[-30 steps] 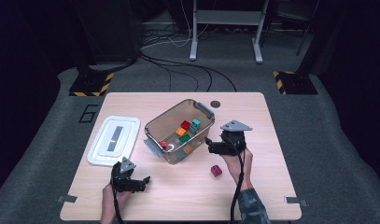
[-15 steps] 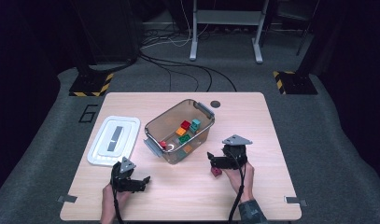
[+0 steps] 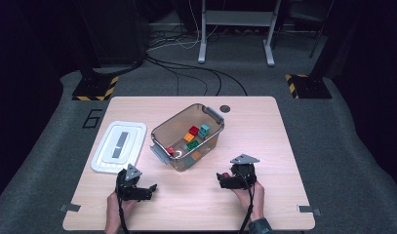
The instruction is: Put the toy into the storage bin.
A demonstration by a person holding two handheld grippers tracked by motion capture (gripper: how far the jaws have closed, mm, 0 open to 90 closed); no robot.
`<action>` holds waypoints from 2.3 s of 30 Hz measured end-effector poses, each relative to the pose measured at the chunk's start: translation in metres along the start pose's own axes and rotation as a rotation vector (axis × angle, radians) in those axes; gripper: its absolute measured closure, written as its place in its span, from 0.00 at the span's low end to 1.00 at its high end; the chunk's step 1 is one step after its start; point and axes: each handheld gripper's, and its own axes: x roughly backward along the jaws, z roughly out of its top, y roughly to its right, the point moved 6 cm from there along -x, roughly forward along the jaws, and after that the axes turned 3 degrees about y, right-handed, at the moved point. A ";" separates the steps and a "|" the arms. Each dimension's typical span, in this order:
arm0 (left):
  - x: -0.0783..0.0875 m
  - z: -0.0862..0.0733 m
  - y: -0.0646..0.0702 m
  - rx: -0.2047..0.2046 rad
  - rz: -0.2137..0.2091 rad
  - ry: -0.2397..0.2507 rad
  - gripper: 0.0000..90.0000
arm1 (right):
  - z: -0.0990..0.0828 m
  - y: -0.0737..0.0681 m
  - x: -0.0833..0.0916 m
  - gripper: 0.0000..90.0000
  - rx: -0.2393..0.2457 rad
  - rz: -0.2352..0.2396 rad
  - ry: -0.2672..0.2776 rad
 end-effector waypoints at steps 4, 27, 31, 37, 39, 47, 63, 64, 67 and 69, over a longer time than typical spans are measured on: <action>0.000 0.000 0.000 0.001 0.000 0.001 0.05 | -0.010 0.001 -0.002 0.16 -0.018 -0.002 -0.018; 0.000 0.000 0.000 0.001 -0.001 -0.001 0.05 | -0.023 0.001 -0.009 0.64 0.012 -0.057 -0.054; 0.000 0.000 0.000 0.001 -0.001 -0.001 0.05 | -0.023 0.001 -0.009 0.65 0.011 -0.054 -0.052; 0.000 0.000 0.000 0.000 -0.001 -0.001 0.06 | -0.023 0.003 -0.009 0.65 -0.008 -0.034 -0.032; 0.000 0.000 0.000 0.000 -0.001 -0.001 0.06 | -0.023 0.003 -0.009 0.65 -0.007 -0.024 -0.030; 0.000 0.000 0.000 0.001 0.000 0.000 0.05 | -0.018 0.003 -0.006 0.65 -0.021 -0.017 -0.001; 0.000 0.000 0.000 0.000 -0.001 0.000 0.05 | 0.003 0.000 0.001 0.65 0.010 -0.024 0.056; 0.000 0.000 0.000 0.000 -0.001 -0.001 0.06 | 0.006 0.000 0.002 0.65 0.007 -0.025 0.059; 0.000 0.000 0.000 0.000 0.001 0.000 0.05 | 0.015 -0.002 0.004 0.65 0.012 -0.023 0.079; 0.000 0.000 0.000 0.000 -0.001 -0.001 0.05 | 0.021 -0.004 0.004 0.65 0.019 -0.024 0.087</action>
